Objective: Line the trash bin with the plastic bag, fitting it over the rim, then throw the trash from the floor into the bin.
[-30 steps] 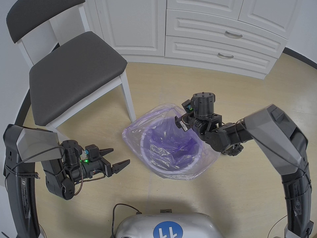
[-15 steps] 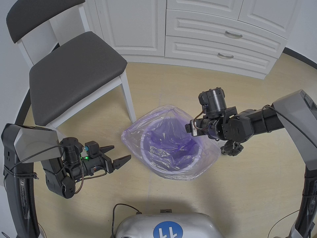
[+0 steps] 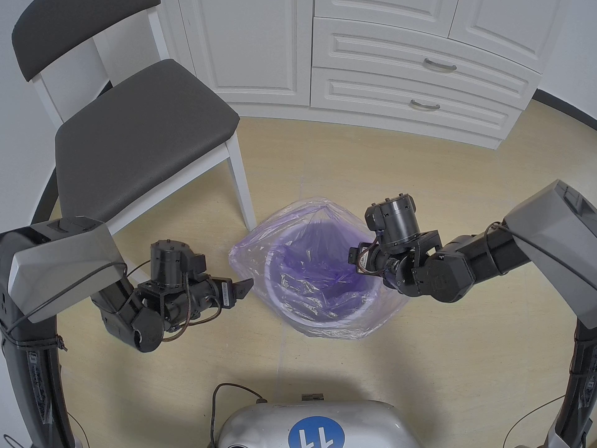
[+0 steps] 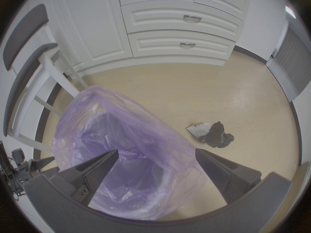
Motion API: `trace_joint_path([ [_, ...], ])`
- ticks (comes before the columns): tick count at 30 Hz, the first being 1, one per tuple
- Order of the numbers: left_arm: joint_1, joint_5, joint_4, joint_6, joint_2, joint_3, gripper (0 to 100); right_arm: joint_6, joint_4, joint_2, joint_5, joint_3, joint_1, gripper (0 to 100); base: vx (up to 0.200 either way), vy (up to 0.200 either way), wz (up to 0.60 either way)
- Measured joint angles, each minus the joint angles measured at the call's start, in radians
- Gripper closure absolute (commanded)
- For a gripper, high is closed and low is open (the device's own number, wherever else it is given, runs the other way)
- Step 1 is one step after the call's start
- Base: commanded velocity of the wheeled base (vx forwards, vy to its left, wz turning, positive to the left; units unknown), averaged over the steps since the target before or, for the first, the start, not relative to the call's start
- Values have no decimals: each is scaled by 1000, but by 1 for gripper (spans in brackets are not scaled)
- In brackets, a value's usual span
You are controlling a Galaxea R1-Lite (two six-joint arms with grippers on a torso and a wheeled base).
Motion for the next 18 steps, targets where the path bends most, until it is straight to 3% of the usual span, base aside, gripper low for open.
trace_joint_path([
  [5, -37, 99, 99, -9, -11, -106, 0, -4, -90, 49, -12, 25, -19, 0, 0, 0, 0],
  [18, -53, 112, 106, -13, -15, -147, 0, -7, -100, 144, -18, -99, -121, 0, 0, 0, 0],
])
